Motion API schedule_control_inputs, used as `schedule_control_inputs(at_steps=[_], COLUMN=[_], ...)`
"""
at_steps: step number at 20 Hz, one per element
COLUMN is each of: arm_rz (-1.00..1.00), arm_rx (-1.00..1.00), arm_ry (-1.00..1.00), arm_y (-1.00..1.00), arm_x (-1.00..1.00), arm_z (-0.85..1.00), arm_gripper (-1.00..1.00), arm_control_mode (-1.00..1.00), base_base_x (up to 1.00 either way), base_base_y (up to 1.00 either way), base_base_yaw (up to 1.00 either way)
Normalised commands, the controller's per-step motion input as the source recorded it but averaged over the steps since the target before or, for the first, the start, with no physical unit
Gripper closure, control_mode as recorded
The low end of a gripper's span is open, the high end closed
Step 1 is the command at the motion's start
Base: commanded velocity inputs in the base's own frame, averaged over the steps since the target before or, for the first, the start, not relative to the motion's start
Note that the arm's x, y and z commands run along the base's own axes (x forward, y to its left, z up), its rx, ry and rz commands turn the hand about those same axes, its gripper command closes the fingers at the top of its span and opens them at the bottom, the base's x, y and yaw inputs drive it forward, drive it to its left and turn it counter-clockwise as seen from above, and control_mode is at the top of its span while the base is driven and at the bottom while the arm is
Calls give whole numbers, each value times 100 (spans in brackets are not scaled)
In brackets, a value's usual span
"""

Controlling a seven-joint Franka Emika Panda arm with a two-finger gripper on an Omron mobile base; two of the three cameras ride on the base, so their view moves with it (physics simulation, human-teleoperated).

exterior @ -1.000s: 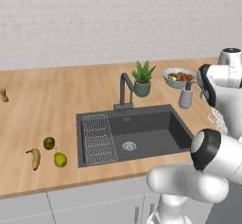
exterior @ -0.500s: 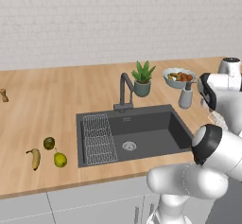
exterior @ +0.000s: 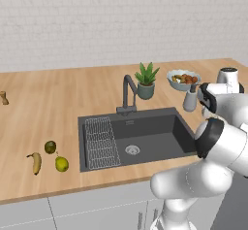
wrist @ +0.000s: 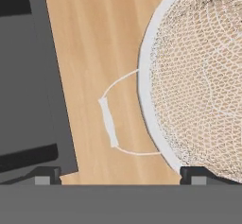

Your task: Put the colander in the sink, put the banana, pear, kiwi in the colander, and turn on the sink faucet and pour water over the colander.

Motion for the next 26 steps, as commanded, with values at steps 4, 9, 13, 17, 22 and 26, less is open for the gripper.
schedule_control_inputs(at_steps=[4,9,13,17,22,26], arm_rz=[1,2,0,0,0,0], arm_rx=[0,0,0,0,1,2], arm_ry=[2,0,0,0,-4,-6], arm_y=[-10,-5,0,0,-9,-18], arm_x=[0,0,0,0,0,7], arm_z=[-31,-24,-17,-16,-9,0], arm_gripper=[-100,-100,-100,-100,-100,-100], arm_control_mode=[-100,-100,-100,-100,-100,-100], base_base_x=[0,0,0,0,0,0], base_base_y=[0,0,0,0,0,0], base_base_yaw=[0,0,0,0,0,0])
